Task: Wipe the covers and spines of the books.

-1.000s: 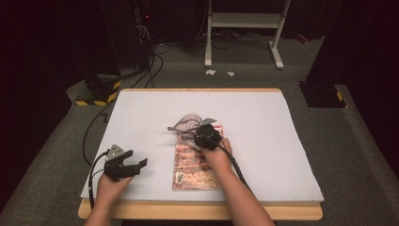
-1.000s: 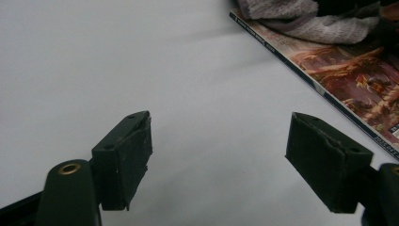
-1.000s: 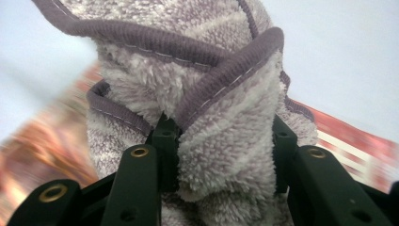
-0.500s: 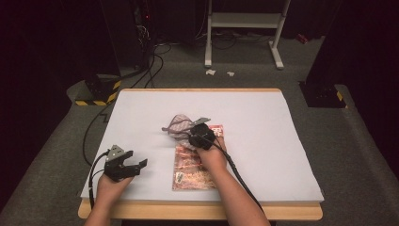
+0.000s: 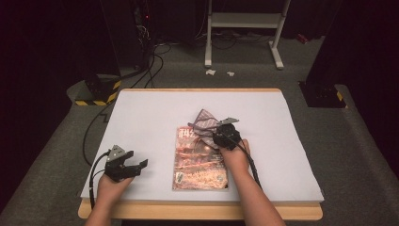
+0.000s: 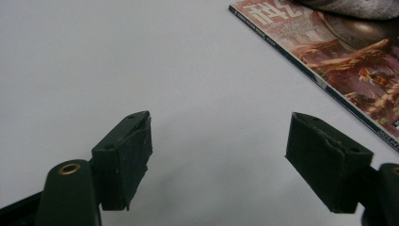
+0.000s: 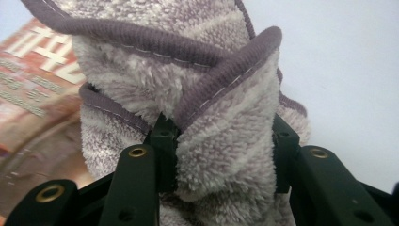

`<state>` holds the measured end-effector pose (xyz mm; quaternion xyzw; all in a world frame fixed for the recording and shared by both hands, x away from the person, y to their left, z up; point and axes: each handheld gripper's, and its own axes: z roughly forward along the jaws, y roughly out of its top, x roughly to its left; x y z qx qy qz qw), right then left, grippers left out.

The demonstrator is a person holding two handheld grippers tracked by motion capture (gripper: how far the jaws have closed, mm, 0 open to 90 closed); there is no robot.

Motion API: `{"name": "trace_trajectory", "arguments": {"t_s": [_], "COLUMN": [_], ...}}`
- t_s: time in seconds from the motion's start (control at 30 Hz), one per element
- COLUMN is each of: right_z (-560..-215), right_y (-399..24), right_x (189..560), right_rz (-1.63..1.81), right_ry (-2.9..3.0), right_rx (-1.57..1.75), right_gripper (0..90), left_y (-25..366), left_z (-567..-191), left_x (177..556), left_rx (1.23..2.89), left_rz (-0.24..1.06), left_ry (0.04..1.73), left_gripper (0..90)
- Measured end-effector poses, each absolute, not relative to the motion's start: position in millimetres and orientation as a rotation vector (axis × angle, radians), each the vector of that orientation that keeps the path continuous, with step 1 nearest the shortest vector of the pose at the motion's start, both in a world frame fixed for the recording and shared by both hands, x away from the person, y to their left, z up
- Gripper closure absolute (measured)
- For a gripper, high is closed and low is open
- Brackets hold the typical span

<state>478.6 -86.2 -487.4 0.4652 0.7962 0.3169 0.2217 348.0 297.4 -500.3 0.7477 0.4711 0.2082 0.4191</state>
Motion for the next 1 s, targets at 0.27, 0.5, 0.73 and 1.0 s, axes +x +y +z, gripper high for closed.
{"name": "trace_trajectory", "arguments": {"t_s": [0.27,0.5,0.73,1.0], "right_z": [-486.2,-485.5,-487.2,-488.8], "right_y": [-91.9,-74.1,-47.6,-6.3], "right_x": [477.7,479.9,482.7,481.8], "right_rz": [0.844,0.817,0.848,0.899], "right_ry": [2.181,2.197,2.237,2.297], "right_rx": [1.291,1.259,1.226,1.165], "right_gripper": [57.3,57.8,57.9,58.1], "left_y": [297.8,296.6,296.6,298.6], "left_z": [-500.5,-500.2,-500.0,-499.6], "left_x": [348.4,348.4,348.4,347.9], "left_rx": [1.876,1.875,1.874,1.867], "left_rz": [0.522,0.518,0.513,0.510], "left_ry": [1.182,1.178,1.176,1.178], "left_gripper": [23.3,23.3,23.2,23.2]}}
